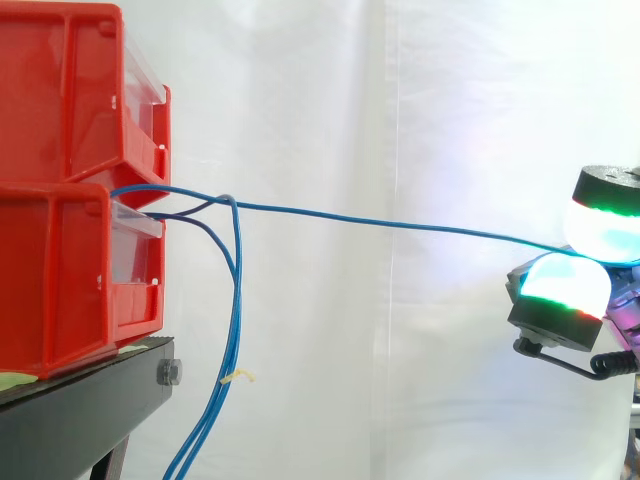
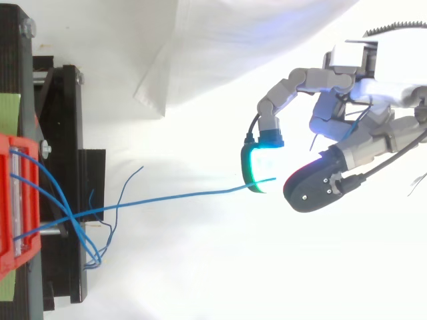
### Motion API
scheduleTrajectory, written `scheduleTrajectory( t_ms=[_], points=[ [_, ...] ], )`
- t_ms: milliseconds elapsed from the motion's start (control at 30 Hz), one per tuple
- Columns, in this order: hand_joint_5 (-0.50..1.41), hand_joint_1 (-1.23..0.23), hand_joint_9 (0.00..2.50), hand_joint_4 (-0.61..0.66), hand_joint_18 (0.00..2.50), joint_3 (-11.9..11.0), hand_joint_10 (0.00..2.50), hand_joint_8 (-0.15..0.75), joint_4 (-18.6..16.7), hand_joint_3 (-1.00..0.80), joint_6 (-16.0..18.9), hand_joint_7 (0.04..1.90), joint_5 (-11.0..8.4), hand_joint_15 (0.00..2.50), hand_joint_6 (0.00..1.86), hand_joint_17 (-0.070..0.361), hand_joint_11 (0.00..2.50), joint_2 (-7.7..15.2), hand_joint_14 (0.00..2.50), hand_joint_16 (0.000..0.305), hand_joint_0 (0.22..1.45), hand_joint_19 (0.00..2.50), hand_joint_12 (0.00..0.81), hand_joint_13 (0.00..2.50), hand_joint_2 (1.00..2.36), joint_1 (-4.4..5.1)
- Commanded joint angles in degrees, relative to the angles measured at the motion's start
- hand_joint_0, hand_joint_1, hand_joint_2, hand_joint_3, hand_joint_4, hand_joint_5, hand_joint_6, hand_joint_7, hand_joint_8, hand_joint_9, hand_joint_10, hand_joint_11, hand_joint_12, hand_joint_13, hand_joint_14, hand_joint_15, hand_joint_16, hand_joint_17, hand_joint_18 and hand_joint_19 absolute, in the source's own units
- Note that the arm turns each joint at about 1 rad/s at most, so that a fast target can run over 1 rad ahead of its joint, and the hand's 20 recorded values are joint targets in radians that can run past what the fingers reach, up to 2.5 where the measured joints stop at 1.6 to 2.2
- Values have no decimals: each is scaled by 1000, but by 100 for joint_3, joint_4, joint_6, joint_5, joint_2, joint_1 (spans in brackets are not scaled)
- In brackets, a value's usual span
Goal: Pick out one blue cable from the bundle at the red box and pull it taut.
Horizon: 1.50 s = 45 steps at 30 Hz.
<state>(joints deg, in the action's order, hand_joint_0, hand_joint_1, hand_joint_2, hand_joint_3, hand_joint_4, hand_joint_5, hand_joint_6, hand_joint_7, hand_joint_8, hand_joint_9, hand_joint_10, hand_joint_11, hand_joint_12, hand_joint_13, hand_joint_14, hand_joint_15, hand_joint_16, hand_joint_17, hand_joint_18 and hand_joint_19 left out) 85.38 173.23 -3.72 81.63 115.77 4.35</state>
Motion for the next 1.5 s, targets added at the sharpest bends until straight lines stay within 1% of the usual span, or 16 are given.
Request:
scheduleTrajectory(
  t_ms=[0,67,100,133,200,233,267,300,333,533,867,1000,1133,1200,1300,1467],
  points=[
    [-120,-815,1352,-211,1592,5,2463,245,-61,-97,-102,978,2,1114,924,81,1266,-10,2500,36,684,1961,290,1250,1023,13],
    [-120,-815,1352,-212,1591,5,2470,246,-281,-94,-216,982,-7,1095,924,80,1265,-10,2500,36,683,1952,290,1255,1023,13],
    [-119,-815,1350,-216,1587,5,2475,246,-281,-95,-216,981,-7,1099,924,80,1259,-10,2500,36,683,1949,291,1258,1023,13],
    [-119,-816,1350,-218,1584,14,2477,246,-404,-96,-260,971,-7,1102,925,80,1256,-10,2500,36,683,1946,288,1260,1023,13],
    [-119,-816,1346,-219,1580,5,2489,244,-474,-101,-278,966,-7,1120,925,80,1250,-10,2500,36,685,1946,286,1260,1023,13],
    [-119,-815,1342,-222,1578,5,2500,244,-474,-101,-278,970,-7,1165,925,79,1239,-10,2500,35,685,1952,298,1262,1023,13],
    [-119,-816,1342,-223,1569,5,2500,244,-501,-100,-287,957,-7,1346,926,82,1249,-10,2500,36,685,2000,330,1212,1023,13],
    [-119,-816,1341,-224,1564,5,2500,244,-501,-99,-287,956,-7,1408,926,79,1244,-10,2500,35,684,2020,340,1209,1023,13],
    [-119,-816,1340,-223,1562,5,2500,243,-501,-104,-287,951,-7,1389,927,80,1217,-10,2500,36,686,2019,326,1195,1022,13],
    [-119,-815,1332,-220,1561,5,2500,246,-501,-109,-287,948,-7,1182,927,78,1204,-10,2500,35,687,1967,311,1194,1022,22],
    [-120,-814,1328,-224,1551,5,2500,244,-501,-108,-287,939,-16,1215,926,76,1222,-10,2500,34,685,1959,299,1203,1024,13],
    [-120,-813,1323,-223,1544,5,2500,237,-501,-110,-287,936,-16,1220,927,75,1186,-2,2500,33,685,1961,297,1205,1022,13],
    [-120,-814,1325,-225,1542,5,2500,246,-501,-116,-287,923,-16,1213,927,75,1195,-10,2500,33,687,1951,303,1207,1022,13],
    [-120,-814,1324,-223,1541,14,2500,244,-501,-127,-287,922,-16,1208,926,75,1255,-10,2500,33,690,1972,303,1209,1021,13],
    [-121,-815,1328,-223,1536,5,2500,242,-501,-123,-287,943,-16,1246,923,75,1213,-10,2500,33,690,1952,303,1210,1022,22],
    [-120,-820,1334,-227,1533,5,2482,243,-501,-120,-287,944,-16,1233,922,75,1255,-10,2500,33,691,1943,292,1211,1022,13]
  ],
)
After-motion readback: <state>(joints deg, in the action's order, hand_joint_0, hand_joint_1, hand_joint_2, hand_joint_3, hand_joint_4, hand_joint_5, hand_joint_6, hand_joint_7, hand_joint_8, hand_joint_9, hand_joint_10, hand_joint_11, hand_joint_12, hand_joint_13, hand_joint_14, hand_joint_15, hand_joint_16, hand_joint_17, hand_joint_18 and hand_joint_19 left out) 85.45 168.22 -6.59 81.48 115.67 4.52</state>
